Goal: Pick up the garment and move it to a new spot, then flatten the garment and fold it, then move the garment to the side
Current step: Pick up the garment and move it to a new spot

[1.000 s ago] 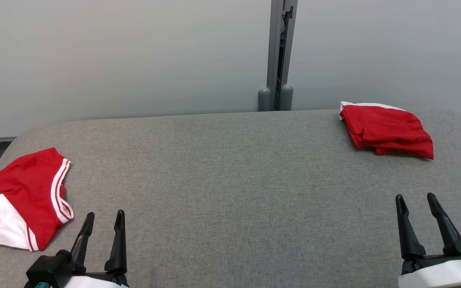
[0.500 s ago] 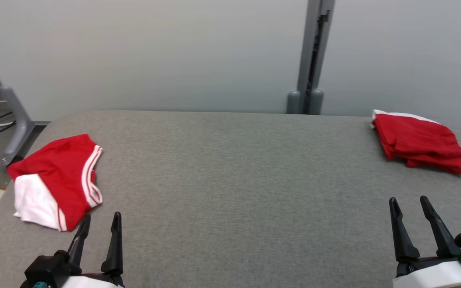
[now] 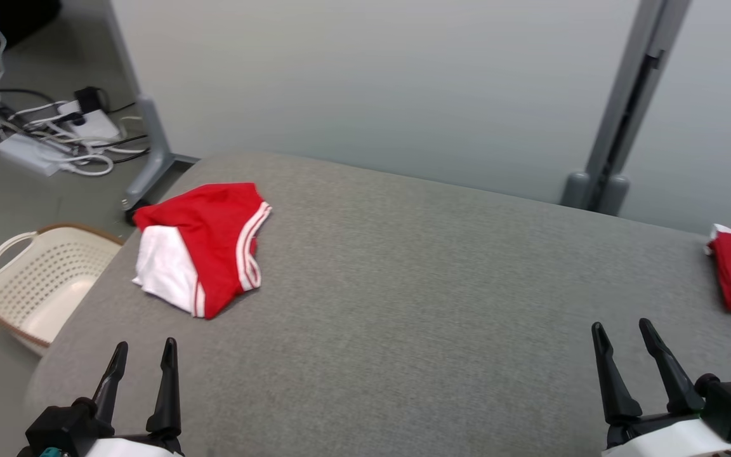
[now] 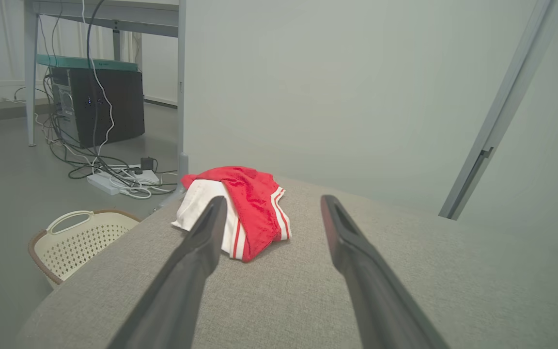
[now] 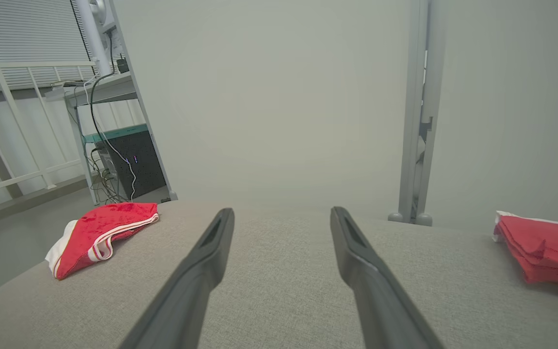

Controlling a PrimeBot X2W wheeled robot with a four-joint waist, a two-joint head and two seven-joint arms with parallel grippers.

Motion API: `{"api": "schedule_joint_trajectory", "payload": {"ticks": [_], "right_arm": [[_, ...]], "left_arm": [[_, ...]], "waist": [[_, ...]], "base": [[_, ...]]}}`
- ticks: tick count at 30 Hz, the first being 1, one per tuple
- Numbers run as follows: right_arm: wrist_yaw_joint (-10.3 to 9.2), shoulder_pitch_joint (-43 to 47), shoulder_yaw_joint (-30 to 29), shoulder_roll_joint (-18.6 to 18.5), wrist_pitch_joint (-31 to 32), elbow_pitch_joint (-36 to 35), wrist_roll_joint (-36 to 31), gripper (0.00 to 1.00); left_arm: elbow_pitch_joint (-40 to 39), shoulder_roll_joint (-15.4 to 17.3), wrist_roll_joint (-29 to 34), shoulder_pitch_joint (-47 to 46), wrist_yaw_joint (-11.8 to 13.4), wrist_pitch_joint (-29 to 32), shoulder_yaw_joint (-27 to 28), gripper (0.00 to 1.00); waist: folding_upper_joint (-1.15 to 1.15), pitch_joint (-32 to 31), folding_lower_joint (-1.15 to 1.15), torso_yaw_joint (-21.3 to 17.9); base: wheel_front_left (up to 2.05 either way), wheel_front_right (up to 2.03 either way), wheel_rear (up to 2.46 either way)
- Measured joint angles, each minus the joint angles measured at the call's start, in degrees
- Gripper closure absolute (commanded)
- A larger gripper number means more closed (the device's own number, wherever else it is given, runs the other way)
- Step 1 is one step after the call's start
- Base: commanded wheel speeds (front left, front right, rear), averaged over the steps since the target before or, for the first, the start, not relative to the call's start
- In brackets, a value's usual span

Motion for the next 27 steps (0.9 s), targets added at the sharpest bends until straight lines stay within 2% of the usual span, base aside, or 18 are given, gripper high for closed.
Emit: {"api": "schedule_joint_trajectory", "payload": {"ticks": [8,12,21,23,27], "right_arm": [[0.0,-0.06,1.76,0.32,0.0,0.4,0.32,0.0],[0.0,-0.29,2.48,0.33,0.01,0.64,0.36,0.0],[0.0,-1.29,3.83,0.21,0.0,1.53,0.92,0.0],[0.0,-1.25,3.87,0.16,0.01,1.58,0.99,0.0],[-0.01,-1.3,4.39,0.08,0.01,1.35,1.08,0.0]], "left_arm": [[-0.36,0.36,-0.15,0.1,0.2,0.51,-0.3,0.0],[-0.67,0.43,-0.37,0.27,0.27,0.68,-0.44,0.0],[-1.35,0.54,-1.2,0.23,0.57,1.3,-0.65,0.0],[-1.67,0.29,-3.11,-0.1,0.43,3.11,-0.6,0.0],[-4.34,3.37,-4.13,-3.58,0.35,8.87,0.38,0.0]], "waist": [[0.0,-0.2,0.0,6.42],[0.0,-0.08,0.0,8.3],[0.0,0.13,0.0,8.49],[0.0,0.01,0.0,8.38],[0.0,0.02,0.0,6.64]], "base": [[0.0,0.0,0.0],[0.0,0.0,0.0],[0.0,0.0,0.0],[0.0,0.0,0.0],[0.0,0.0,0.0]]}}
